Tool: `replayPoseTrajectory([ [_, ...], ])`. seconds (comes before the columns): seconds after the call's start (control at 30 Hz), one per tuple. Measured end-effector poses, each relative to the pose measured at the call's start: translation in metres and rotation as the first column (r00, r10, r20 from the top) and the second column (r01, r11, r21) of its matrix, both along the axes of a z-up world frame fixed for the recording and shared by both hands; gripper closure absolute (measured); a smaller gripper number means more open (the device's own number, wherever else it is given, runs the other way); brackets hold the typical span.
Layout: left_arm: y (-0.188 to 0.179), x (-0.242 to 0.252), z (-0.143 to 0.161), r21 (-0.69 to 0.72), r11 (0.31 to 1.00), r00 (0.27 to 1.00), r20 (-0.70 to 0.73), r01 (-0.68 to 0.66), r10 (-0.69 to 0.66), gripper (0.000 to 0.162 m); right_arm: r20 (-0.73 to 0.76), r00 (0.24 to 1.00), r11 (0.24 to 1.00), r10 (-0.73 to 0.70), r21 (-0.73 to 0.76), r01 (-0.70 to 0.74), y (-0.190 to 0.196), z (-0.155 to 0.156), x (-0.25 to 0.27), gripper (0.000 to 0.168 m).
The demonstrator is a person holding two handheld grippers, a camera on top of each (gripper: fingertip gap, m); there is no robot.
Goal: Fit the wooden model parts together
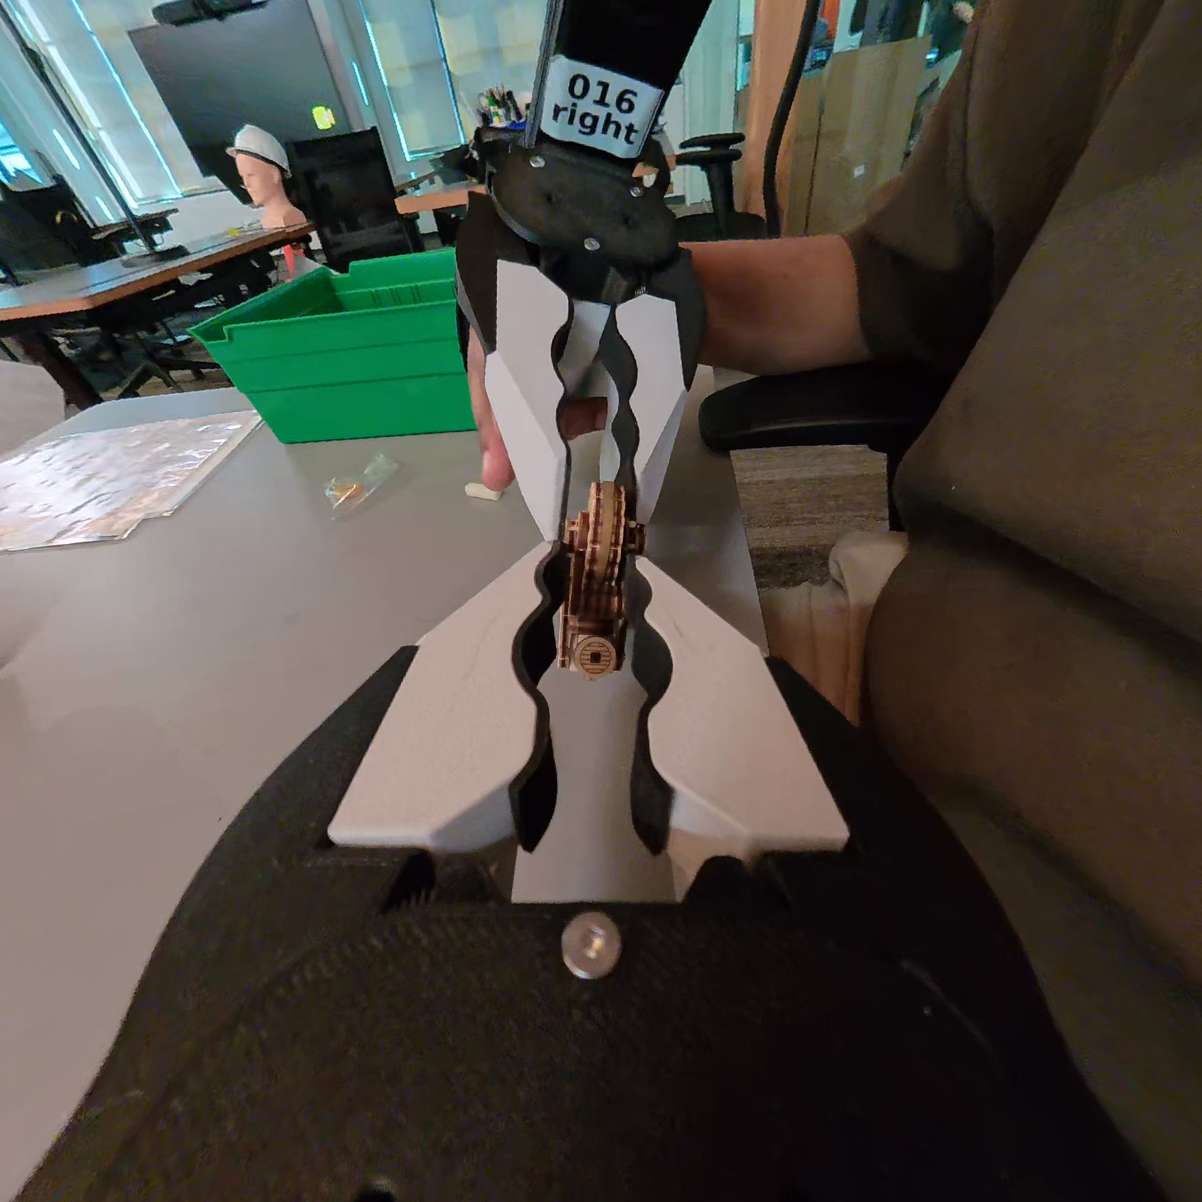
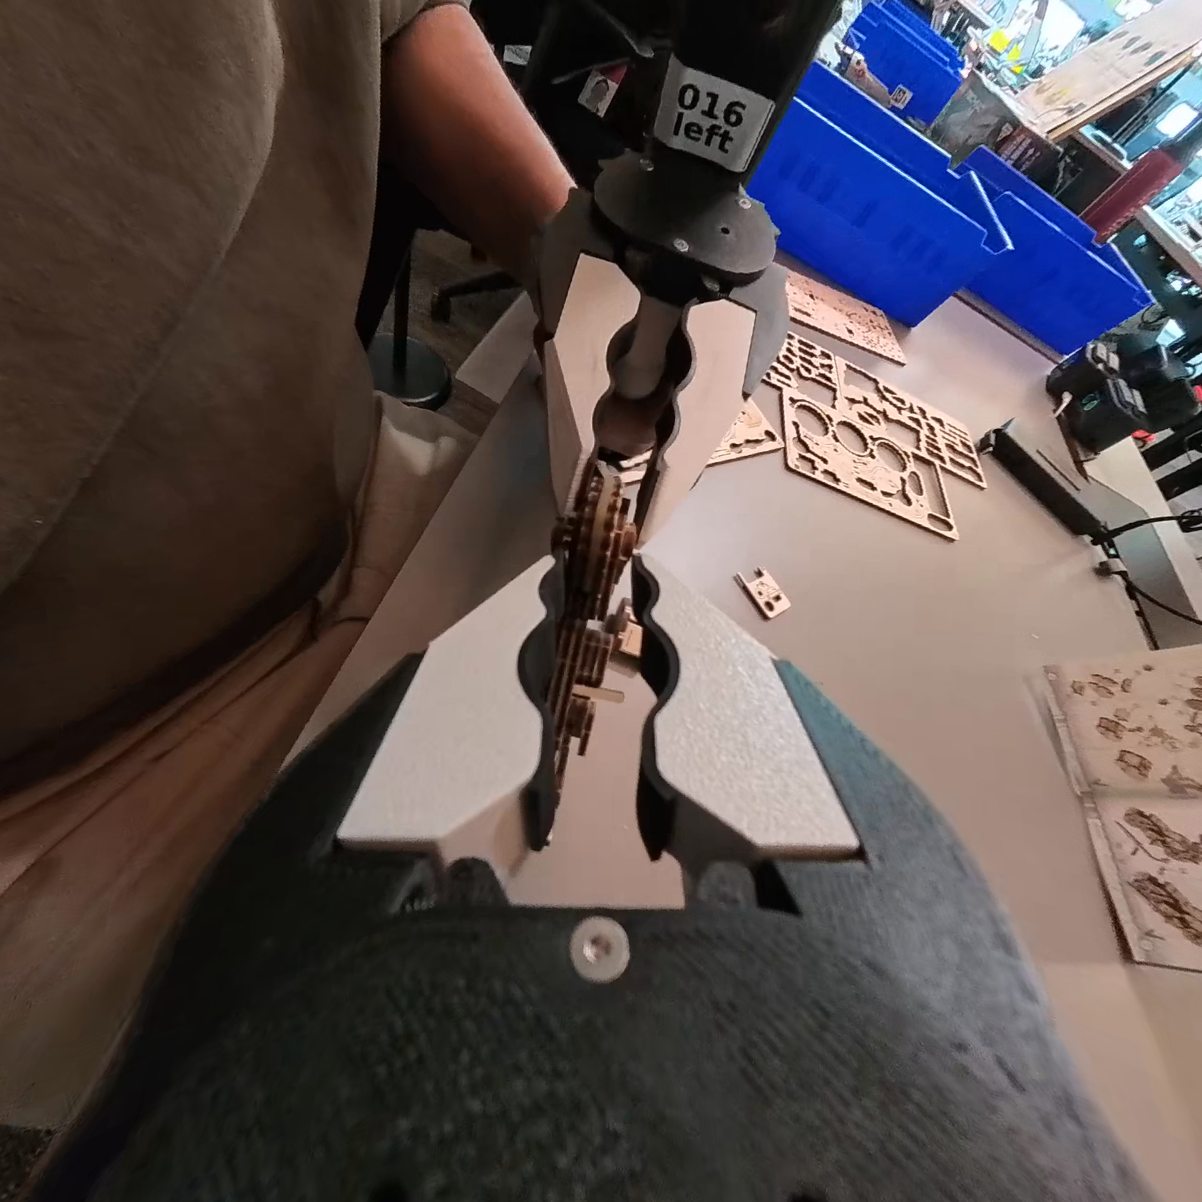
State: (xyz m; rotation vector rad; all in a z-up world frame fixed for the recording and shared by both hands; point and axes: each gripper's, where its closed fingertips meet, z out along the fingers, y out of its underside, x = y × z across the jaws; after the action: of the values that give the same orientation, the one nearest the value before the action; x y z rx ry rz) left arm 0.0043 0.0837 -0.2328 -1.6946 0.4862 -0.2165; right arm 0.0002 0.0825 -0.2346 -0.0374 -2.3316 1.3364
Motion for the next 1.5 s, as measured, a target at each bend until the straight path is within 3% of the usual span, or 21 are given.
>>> replayPoseTrajectory([
  [0.53, 0.0043, -0.0030, 0.0031, 0.056, 0.993, 0.994, -0.017, -0.103, 0.104, 0.149, 0.076, 0.988, 0.990, -0.132, -0.036, 0.135, 0.0060, 0.0024, -0.0041, 0.153],
  [0.8, 0.0042, -0.0031, 0.0013, 0.065, 0.992, 0.993, -0.043, -0.106, 0.109, 0.149, 0.152, 0.980, 0.984, -0.126, -0.105, 0.143, 0.0058, 0.0007, -0.0042, 0.153],
  [1.27, 0.0024, -0.0010, -0.0021, 0.040, 0.996, 0.995, -0.061, -0.083, 0.085, 0.149, 0.085, 0.987, 0.985, -0.140, -0.085, 0.147, 0.0034, -0.0015, -0.0021, 0.152],
  [1.5, 0.0028, -0.0003, -0.0011, 0.033, 0.996, 0.996, -0.045, -0.079, 0.081, 0.149, 0.139, 0.982, 0.983, -0.128, -0.114, 0.144, 0.0031, -0.0014, 0.0003, 0.150],
])
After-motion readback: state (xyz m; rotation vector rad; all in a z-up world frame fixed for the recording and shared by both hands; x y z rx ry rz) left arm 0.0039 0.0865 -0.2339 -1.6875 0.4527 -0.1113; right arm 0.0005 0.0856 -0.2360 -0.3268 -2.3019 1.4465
